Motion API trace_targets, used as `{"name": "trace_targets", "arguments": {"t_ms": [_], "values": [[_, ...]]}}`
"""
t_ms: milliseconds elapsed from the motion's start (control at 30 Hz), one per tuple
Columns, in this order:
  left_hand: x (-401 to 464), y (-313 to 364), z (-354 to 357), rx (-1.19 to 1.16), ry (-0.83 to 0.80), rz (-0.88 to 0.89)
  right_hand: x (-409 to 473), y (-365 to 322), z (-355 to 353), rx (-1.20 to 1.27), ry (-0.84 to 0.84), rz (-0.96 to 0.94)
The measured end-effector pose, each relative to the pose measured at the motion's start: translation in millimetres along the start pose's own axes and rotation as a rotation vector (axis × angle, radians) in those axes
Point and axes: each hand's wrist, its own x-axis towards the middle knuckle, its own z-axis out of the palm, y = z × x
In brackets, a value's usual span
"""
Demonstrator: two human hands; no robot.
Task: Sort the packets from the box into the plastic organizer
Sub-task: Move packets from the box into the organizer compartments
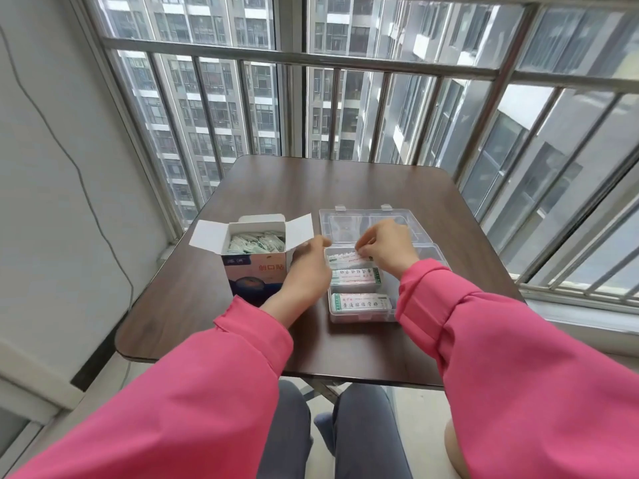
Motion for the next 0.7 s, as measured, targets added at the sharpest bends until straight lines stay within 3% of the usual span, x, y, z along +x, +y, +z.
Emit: {"name": "trace_targets", "arguments": {"t_ms": [300,467,700], "values": [[4.4,6.0,0.1,0.113,-0.075,-0.028,-3.1,-0.9,1.4,-0.182,-0.043,-0.016],[6.2,12.9,-1.1,0.103,-0.060,-0.047,-4.1,-0.3,-18.3,-0.203,0.067,-0.033],[19.0,12.3,5.9,0.146,-0.055,-0.086,-2.9,-0.7,-18.4,-0.356,-0.091,0.041]]}}
